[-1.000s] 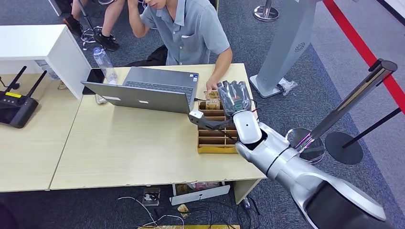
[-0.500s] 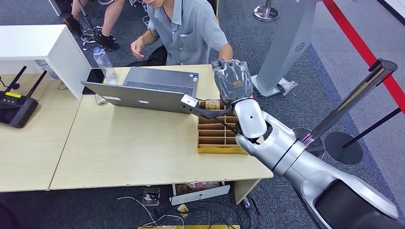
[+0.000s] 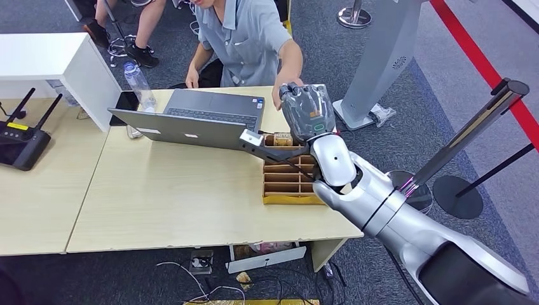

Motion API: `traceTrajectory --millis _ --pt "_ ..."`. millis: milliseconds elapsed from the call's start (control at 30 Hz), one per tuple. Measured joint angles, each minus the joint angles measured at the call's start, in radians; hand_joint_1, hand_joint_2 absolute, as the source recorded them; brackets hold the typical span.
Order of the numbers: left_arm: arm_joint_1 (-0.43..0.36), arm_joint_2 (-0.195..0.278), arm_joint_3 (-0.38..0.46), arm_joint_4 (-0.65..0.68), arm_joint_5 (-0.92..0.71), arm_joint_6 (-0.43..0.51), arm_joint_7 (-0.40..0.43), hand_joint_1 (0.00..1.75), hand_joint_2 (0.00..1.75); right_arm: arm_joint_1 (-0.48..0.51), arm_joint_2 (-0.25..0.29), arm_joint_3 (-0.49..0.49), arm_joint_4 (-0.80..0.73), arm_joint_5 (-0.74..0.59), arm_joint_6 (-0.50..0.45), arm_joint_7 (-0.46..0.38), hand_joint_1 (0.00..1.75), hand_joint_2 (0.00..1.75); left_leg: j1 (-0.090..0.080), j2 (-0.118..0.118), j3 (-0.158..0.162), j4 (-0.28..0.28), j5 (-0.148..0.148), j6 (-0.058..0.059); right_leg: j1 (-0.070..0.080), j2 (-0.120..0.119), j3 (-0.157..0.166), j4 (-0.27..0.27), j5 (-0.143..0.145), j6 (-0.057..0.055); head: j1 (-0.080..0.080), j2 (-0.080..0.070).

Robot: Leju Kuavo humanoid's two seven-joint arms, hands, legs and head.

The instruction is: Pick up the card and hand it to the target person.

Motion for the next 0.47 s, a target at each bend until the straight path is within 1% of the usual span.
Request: traceTrajectory --millis 200,267,333,400,467 --pt "-0.001 0.000 0.000 0.000 0.000 0.000 0.000 0.00 0.00 0.003 0.004 0.000 0.001 -0.005 -0.002 0.001 1.75 1.75 0.000 0.000 0.000 0.000 0.000 0.000 0.000 0.000 0.000 0.000 0.000 0.000 0.000 0.000" --pt "-0.001 0.000 0.000 0.000 0.000 0.000 0.000 0.00 0.00 0.005 0.004 0.000 0.002 -0.005 -0.004 0.004 1.57 1.75 0.000 0.000 0.000 0.000 0.000 0.000 0.000 0.000 0.000 0.000 0.000 0.000 0.000 0.000" --pt "-0.001 0.000 0.000 0.000 0.001 0.000 0.000 0.00 0.00 0.007 0.004 0.000 0.002 -0.006 -0.006 0.007 0.70 1.75 0.000 0.000 0.000 0.000 0.000 0.000 0.000 0.000 0.000 0.000 0.000 0.000 0.000 0.000" --pt "-0.001 0.000 0.000 0.000 0.001 0.000 0.000 0.00 0.00 0.009 0.004 0.000 0.002 -0.007 -0.008 0.009 0.00 1.75 0.000 0.000 0.000 0.000 0.000 0.000 0.000 0.000 0.000 0.000 0.000 0.000 0.000 0.000" --pt "-0.001 0.000 0.000 0.000 0.002 0.001 0.000 0.00 0.00 0.012 0.004 0.000 0.002 -0.010 -0.010 0.011 0.00 1.75 0.000 0.000 0.000 0.000 0.000 0.000 0.000 0.000 0.000 0.000 0.000 0.000 0.000 0.000"
